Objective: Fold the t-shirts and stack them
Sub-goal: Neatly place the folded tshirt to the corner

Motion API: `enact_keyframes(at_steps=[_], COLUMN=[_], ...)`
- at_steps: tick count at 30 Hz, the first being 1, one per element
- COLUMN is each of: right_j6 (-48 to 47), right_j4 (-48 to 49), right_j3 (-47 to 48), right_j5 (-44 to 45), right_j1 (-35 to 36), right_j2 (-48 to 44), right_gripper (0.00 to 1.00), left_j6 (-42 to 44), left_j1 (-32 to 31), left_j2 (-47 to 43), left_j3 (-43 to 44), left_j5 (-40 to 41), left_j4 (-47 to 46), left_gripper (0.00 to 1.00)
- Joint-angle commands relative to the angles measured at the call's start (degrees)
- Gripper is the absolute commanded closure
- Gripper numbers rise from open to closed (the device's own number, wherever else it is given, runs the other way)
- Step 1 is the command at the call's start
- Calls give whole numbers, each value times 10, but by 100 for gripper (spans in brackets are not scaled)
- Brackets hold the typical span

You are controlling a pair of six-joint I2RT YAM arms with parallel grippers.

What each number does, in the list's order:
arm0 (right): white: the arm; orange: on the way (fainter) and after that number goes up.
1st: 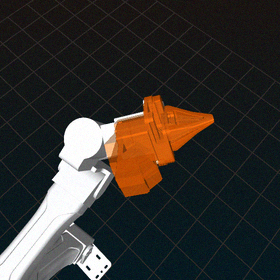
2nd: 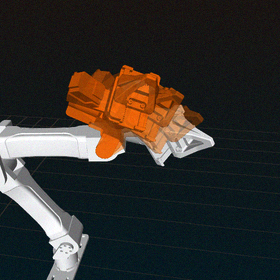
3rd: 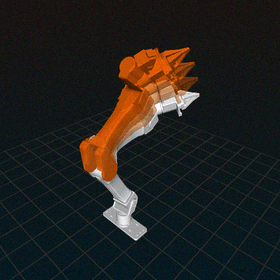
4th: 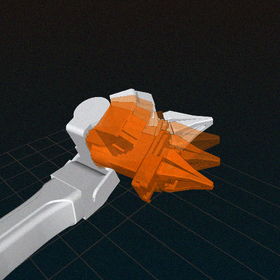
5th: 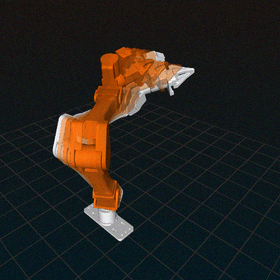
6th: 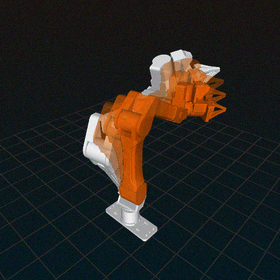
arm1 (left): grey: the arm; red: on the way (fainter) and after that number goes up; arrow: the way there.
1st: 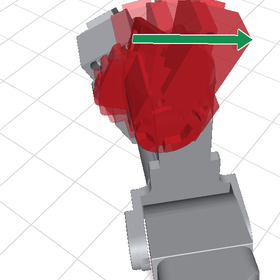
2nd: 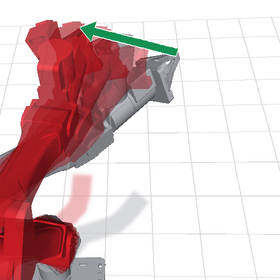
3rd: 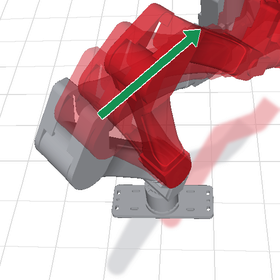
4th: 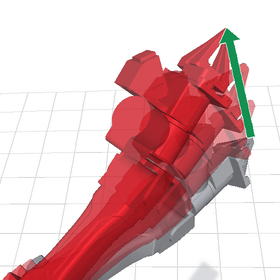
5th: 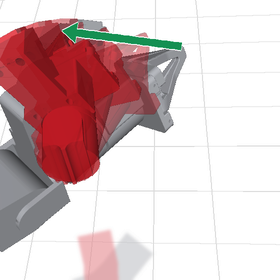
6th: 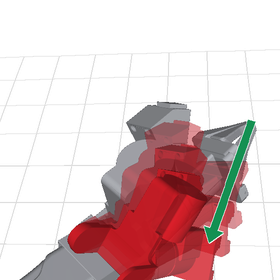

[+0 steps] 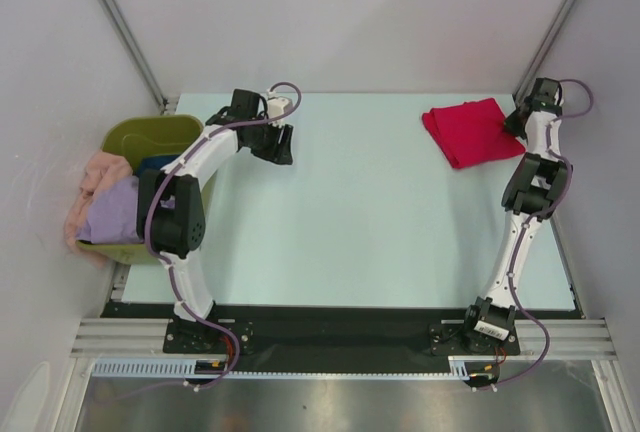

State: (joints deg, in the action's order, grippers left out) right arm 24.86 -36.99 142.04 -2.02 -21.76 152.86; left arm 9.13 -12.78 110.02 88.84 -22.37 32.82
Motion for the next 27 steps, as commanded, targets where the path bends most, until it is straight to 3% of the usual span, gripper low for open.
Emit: enact_keyframes(at_steps=[1,6,8,10,15,18,22,24,27], right_j6=[24,99,114,111,96,99,37,-27,-39], right_j4=[73,90,119,156,165,163,217,187,145], right_j3=[11,3,-53,-136,-175,-195,-179,-110,-38], right_j5=[57,126,178,228,346,373,275,257,261], right_j1=[-7,-6,3,14,34,31,23,29,29], right_j2=[7,3,-32,-67,-110,-121,-96,-60,-26], right_gripper=[100,100,100,100,100,100,100,100,100], left_j6=[12,14,13,13,16,19,19,19,19], left_j1=[7,7,7,7,9,11,14,15,16], left_j2=[4,9,13,18,21,20,19,20,20], left_j3=[27,29,29,32,42,41,35,34,34], left_j5=[9,18,19,20,16,15,15,15,15], left_j4=[8,9,9,10,15,15,12,12,13], left_gripper=[40,40,40,40,40,40,40,40,40])
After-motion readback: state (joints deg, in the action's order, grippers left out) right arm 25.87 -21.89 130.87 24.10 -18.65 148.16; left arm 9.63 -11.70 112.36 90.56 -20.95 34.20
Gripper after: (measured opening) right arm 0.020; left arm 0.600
